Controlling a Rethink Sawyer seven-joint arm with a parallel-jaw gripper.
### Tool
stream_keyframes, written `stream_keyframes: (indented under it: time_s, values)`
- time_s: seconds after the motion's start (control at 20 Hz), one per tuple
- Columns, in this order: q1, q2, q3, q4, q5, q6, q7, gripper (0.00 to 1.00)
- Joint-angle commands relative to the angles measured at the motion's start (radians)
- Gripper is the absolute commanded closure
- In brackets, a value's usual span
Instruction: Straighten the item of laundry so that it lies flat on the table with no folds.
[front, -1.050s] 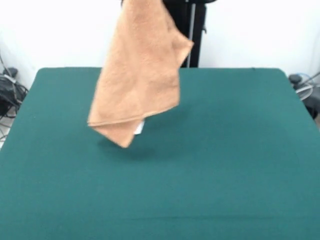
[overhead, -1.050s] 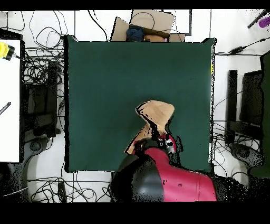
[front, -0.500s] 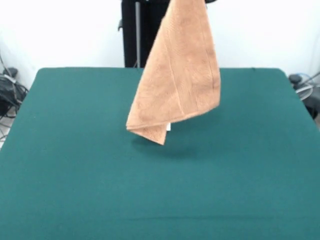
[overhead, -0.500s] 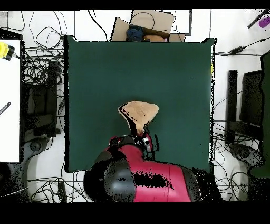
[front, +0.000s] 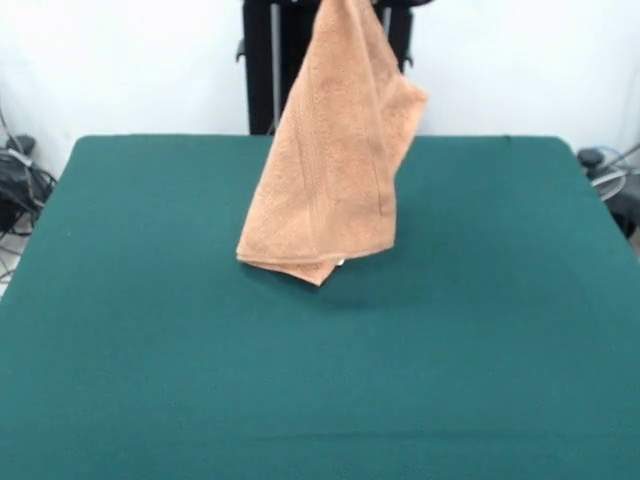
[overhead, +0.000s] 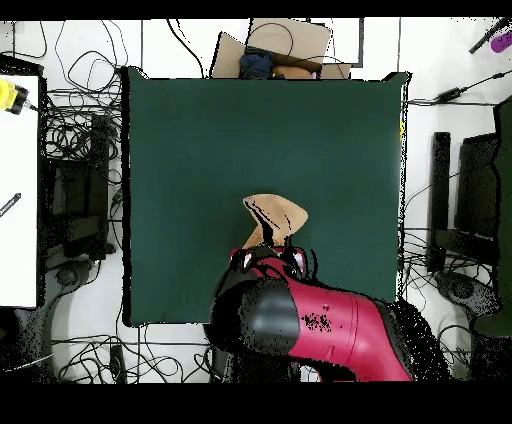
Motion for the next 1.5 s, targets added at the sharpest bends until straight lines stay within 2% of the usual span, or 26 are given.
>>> stream_keyframes:
  time_s: [0.05,0.2,0.4,0.65,0.9,1.05,1.15,1.5]
  values:
    - [0.092,-0.036,-0.061,0.022,-0.006,0.081,0.291,1.00]
    - [0.186,-0.095,-0.088,-0.026,-0.024,0.228,0.412,1.00]
    - [0.288,-0.121,-0.109,-0.113,-0.027,0.385,0.531,1.00]
    - [0.363,-0.064,-0.083,-0.233,-0.037,0.477,0.655,1.00]
    - [0.406,-0.041,-0.063,-0.326,-0.048,0.553,0.722,1.00]
    - [0.408,-0.020,-0.060,-0.340,-0.031,0.552,0.729,1.00]
    - [0.404,-0.016,-0.067,-0.313,-0.022,0.514,0.714,1.00]
    - [0.352,-0.009,-0.091,-0.198,-0.029,0.306,0.623,1.00]
